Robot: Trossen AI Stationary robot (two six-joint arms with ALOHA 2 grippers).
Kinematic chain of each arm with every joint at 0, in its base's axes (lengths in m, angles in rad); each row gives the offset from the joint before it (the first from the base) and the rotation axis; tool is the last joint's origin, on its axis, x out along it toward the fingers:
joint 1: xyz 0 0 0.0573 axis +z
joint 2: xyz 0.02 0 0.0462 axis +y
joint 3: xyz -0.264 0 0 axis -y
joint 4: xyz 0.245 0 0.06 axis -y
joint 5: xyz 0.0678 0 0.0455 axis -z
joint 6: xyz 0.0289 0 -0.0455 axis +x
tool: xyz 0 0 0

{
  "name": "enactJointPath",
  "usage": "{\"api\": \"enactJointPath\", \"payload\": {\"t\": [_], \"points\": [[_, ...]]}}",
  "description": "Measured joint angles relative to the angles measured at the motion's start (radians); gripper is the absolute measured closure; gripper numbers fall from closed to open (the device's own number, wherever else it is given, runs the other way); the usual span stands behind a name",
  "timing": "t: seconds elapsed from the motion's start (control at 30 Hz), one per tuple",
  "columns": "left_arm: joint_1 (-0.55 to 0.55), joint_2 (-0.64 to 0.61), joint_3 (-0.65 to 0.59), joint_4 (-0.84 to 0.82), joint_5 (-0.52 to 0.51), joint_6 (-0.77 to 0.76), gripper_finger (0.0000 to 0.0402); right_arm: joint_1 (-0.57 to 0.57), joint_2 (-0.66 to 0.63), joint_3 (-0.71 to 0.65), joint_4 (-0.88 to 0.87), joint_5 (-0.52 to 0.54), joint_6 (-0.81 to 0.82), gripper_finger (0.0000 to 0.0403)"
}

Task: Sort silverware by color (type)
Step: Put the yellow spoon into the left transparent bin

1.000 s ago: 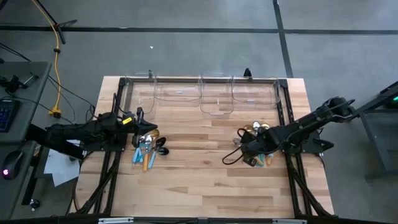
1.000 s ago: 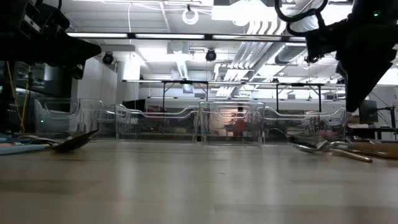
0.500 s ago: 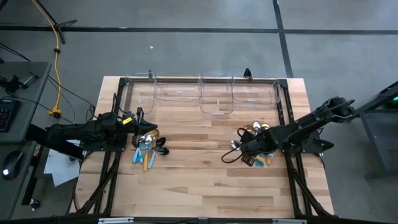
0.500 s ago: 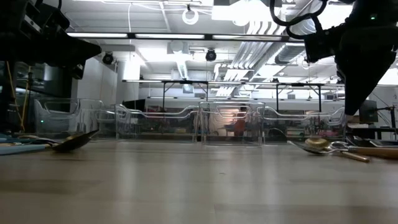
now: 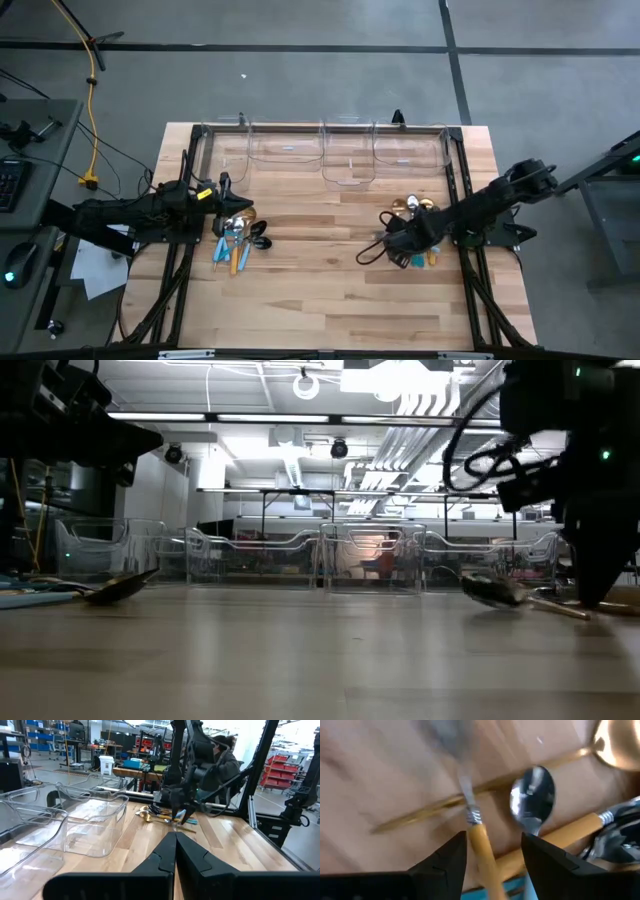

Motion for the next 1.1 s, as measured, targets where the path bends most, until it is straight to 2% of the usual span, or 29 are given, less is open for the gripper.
{"api": "enactJointPath", "payload": {"t": [0.5, 0.87, 0.97, 1.1], "points": [[0.0, 0.0, 0.0, 0.004, -0.003, 0.046, 0.0402, -0.01, 0.006, -0.01, 0.05, -0.011, -0.095, 0.0229], [0.0, 0.0, 0.0, 0.004, -0.003, 0.045, 0.0402, -0.011, 0.015, -0.008, 0.055, -0.037, -0.283, 0.0231], [0.0, 0.0, 0.0, 0.004, -0.003, 0.045, 0.0402, -0.015, 0.016, -0.008, 0.057, -0.054, -0.315, 0.0248], [0.0, 0.0, 0.0, 0.004, -0.003, 0.046, 0.0402, -0.038, 0.016, -0.008, 0.062, -0.085, -0.324, 0.0302]]}}
